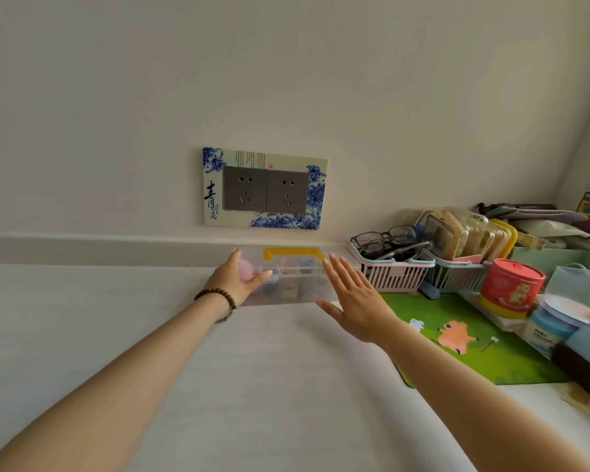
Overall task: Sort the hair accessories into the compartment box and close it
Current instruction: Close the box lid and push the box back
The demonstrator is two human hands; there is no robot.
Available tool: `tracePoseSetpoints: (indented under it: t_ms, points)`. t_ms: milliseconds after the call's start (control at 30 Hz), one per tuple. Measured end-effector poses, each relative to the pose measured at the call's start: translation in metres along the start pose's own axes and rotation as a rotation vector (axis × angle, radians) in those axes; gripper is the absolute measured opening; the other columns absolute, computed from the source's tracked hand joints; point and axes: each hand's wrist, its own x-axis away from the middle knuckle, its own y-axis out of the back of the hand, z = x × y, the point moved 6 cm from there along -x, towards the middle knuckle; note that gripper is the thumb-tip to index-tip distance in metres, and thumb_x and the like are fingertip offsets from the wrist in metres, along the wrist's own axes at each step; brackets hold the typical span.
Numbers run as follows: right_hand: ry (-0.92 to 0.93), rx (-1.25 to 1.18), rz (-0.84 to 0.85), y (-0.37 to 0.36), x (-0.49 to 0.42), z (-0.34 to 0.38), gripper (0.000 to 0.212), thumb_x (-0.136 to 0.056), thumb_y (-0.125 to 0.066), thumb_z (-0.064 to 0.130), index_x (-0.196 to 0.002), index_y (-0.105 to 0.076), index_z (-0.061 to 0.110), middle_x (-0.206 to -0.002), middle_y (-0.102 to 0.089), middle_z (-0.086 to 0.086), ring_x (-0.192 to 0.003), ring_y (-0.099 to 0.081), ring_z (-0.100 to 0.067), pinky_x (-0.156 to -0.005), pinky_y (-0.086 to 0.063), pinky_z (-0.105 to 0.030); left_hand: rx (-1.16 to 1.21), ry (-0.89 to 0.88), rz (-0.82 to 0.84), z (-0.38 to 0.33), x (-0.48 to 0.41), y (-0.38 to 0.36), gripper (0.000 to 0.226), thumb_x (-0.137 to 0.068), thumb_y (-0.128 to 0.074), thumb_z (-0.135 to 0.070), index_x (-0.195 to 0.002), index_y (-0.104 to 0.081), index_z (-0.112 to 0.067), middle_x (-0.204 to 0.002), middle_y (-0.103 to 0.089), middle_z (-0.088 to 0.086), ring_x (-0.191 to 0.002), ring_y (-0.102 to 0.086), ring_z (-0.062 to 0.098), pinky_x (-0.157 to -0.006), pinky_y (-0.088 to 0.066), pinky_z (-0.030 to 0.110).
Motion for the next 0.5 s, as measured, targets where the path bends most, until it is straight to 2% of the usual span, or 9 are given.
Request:
tracePoseSetpoints:
  t_ms: [167, 500]
  points:
    - [-0.020, -0.018, -0.004, -0.007, -0.016, -0.009, 0.079, -0.088, -0.016, 0.062, -0.145, 0.018, 0.020, -0.154, 0.022, 0.000, -0.140, 0.025, -0.016, -0.112, 0.016, -0.029, 0.014, -0.033, 0.055, 0.000, -0.035, -0.008, 0.094, -0.073, -0.057, -0.063, -0.144, -0.014, -0.020, -0.148, -0.029, 0.009, -0.130, -0.035, 0.030, -0.101, -0.036, 0.042]
    - [-0.036, -0.059, -0.041, -0.017, -0.030, -0.016, 0.080, -0.088, -0.020, 0.063, -0.145, 0.018, 0.022, -0.152, 0.025, 0.003, -0.140, 0.026, -0.015, -0.112, 0.017, -0.029, 0.030, -0.041, 0.048, 0.008, -0.060, -0.017, 0.092, -0.072, -0.058, -0.061, -0.144, -0.016, -0.021, -0.148, -0.029, 0.008, -0.129, -0.035, 0.030, -0.099, -0.038, 0.044]
